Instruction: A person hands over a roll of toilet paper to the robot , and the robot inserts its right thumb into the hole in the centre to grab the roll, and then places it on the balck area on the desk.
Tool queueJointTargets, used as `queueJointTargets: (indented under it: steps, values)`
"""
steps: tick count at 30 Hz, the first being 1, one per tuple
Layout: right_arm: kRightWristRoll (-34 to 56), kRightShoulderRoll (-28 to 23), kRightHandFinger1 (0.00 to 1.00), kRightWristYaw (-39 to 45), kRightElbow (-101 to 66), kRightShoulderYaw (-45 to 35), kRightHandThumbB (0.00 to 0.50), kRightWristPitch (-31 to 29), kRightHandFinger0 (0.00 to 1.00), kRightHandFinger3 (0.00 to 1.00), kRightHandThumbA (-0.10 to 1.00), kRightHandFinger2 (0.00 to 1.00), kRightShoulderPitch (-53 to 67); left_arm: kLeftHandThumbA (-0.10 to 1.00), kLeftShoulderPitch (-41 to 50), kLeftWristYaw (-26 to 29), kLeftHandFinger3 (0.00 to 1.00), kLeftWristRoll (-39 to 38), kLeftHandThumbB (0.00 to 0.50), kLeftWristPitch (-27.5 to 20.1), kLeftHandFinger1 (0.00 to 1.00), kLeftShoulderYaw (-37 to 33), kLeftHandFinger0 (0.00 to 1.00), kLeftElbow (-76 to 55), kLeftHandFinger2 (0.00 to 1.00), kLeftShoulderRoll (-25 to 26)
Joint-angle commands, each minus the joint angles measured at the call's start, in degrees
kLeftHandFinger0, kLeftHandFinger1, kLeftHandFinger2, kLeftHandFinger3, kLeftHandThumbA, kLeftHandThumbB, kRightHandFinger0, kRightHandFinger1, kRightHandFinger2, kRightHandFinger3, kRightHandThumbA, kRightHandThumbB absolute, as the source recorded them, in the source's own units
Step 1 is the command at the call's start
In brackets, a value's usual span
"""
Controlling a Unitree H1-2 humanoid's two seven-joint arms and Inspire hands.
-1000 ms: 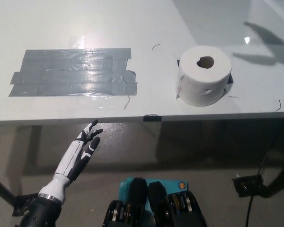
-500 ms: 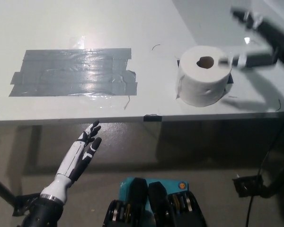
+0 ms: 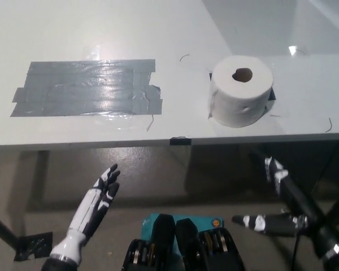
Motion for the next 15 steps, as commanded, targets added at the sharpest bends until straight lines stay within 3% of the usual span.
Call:
queueJointTargets:
  steps: [1, 6, 9, 10, 15]
  values:
    - [6.29, 3.64, 1.0, -7.37, 3.9, -2.65, 0.207, -14.73, 1.0, 1.0, 1.0, 1.0, 0.69, 1.0, 1.24, 0.2, 1.0, -3.83, 0.217, -3.52, 1.0, 1.2, 1.0, -2.54, 1.0, -0.78]
    - [5.92, 4.19, 1.0, -8.33, 9.92, -3.28, 0.185, -17.29, 1.0, 1.0, 1.0, 1.0, 1.75, 1.0, 1.88, -0.09, 1.0, -4.1, 0.199, -3.2, 1.0, 0.8, 1.0, -2.91, 1.0, -0.93]
    - [5.82, 4.11, 1.0, -8.98, 12.44, -3.61, 0.217, -17.77, 1.0, 1.0, 1.0, 1.0, 2.09, 1.0, 2.03, 0.02, 1.0, -3.96, 0.198, -3.77, 1.0, 0.59, 1.0, -2.67, 1.0, -1.02]
    - [5.91, 4.03, 1.0, -9.18, 13.25, -3.74, 0.19, -17.88, 1.0, 1.0, 1.0, 1.0, 2.22, 1.0, 2.1, 0.11, 1.0, -4.02, 0.195, -4.3, 1.0, 0.53, 1.0, -2.35, 1.0, -1.13]
    - [7.3, 3.07, 1.0, -9.23, 16.24, -4.0, 0.185, -18.78, 1.0, 1.0, 1.0, 1.0, 2.2, 1.0, 2.91, 0.35, 1.0, -3.63, 0.186, -4.5, 1.0, 0.24, 1.0, -3.13, 1.0, -1.1]
